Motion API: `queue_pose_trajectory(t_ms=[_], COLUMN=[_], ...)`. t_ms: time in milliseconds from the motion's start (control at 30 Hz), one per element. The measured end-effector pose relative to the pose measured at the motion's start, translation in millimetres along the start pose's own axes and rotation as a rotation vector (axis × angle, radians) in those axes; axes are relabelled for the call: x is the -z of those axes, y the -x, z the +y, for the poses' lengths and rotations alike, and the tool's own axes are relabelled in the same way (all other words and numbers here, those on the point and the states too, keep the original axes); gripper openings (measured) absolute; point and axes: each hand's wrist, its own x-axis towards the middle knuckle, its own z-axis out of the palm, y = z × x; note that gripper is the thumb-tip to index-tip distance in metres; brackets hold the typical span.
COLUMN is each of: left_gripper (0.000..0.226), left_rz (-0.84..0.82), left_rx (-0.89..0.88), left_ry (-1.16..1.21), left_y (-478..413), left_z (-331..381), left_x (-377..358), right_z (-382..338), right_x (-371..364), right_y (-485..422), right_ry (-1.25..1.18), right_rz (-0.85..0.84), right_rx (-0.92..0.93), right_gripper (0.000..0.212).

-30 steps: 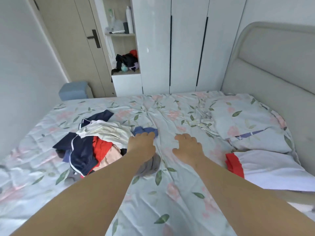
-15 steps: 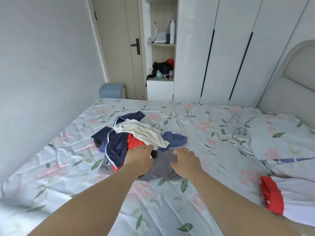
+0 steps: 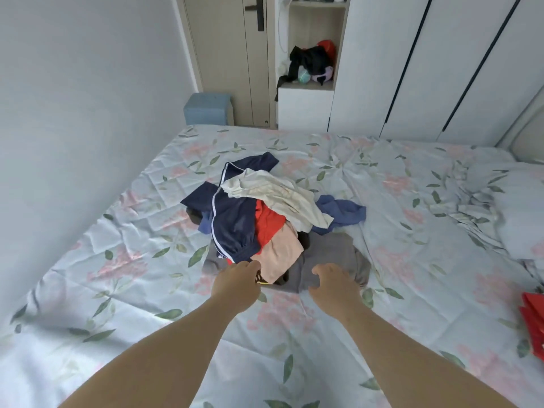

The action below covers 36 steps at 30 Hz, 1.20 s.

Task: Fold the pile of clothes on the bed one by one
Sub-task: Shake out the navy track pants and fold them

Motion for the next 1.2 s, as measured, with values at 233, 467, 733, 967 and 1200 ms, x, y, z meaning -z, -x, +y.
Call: queue_pose_trajectory(t_ms=[233, 467, 733, 967, 1200], left_gripper=[0.041, 0.058, 0.075, 0.029, 0.016], left_rz=[-0.138, -0.083, 0.013, -0.080, 0.008], left_rx=[-0.085, -0.243, -0.403, -0.441, -0.146], left_ry=[-0.023, -0.168, -0.522, -0.266, 0.465], left_y=[-86, -177, -261, -283, -230], left_z=[-83, -118, -125, -127, -108], left_x=[-34, -80, -94, -84, -19], right_z=[-49, -61, -57, -42, -55], right_x=[-50, -81, -96, -93, -66], right_y=[-67, -133, -173, -160, -138], right_ry=[-0.059, -0.063, -0.007, 0.015, -0.156], right_rz=[-0.089, -0.123, -0.081, -0.088, -0.021], right_rx=[-0.143, -0.245, -0.250, -0.283, -0.249], right_gripper=[0.044, 0.041, 0.035, 0.034, 0.036])
